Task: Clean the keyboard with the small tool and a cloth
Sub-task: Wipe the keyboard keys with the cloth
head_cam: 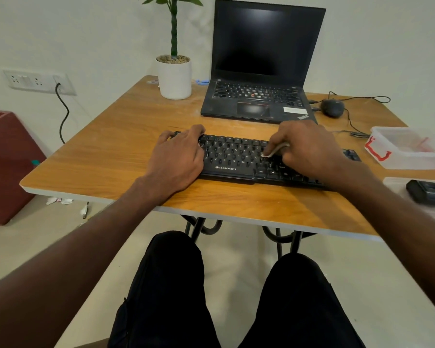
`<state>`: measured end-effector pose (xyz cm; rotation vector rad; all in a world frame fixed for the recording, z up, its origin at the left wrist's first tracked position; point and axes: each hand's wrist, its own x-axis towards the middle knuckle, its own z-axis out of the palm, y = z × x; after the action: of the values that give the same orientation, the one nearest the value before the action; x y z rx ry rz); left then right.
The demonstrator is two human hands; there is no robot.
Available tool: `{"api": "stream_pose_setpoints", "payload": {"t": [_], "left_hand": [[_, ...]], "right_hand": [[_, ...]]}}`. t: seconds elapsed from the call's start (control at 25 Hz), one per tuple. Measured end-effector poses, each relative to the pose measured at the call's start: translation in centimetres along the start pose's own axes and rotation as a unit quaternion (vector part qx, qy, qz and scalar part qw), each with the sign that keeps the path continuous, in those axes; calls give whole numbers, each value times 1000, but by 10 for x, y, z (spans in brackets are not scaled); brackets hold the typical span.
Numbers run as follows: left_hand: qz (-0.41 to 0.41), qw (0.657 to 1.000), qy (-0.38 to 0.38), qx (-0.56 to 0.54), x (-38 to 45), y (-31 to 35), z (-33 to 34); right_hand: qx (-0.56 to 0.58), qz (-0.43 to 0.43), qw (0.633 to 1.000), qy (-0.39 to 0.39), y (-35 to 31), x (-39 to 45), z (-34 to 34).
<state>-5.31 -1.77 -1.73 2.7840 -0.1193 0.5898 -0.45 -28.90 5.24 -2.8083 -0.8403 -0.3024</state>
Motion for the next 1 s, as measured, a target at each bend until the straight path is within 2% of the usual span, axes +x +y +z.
{"api": "stream_pose_setpoints", "payload": {"t": [0.16,0.32,0.52,0.64,0.72,0.8,0.92,1.0], "left_hand": [[0,999,35,2,0,6,-1],[34,999,8,-5,0,37,12],[20,1000,-8,12,0,35,19],[30,999,-4,16,0,36,19],[36,999,-3,19,0,37,19],[36,999,-6,21,0,36,17],[34,999,-11,28,0,36,18],[34,999,-14,28,0,35,19]], "right_hand": [[77,20,994,73,-22,13,14],[39,7,998,52,-25,13,22],[-27,44,999,4,15,-5,1],[-11,53,998,21,18,-11,-1],[54,40,996,59,-1,-8,9],[62,12,995,80,-20,-2,20],[14,-36,998,51,-19,-4,24],[3,-28,999,27,1,-10,17]]}}
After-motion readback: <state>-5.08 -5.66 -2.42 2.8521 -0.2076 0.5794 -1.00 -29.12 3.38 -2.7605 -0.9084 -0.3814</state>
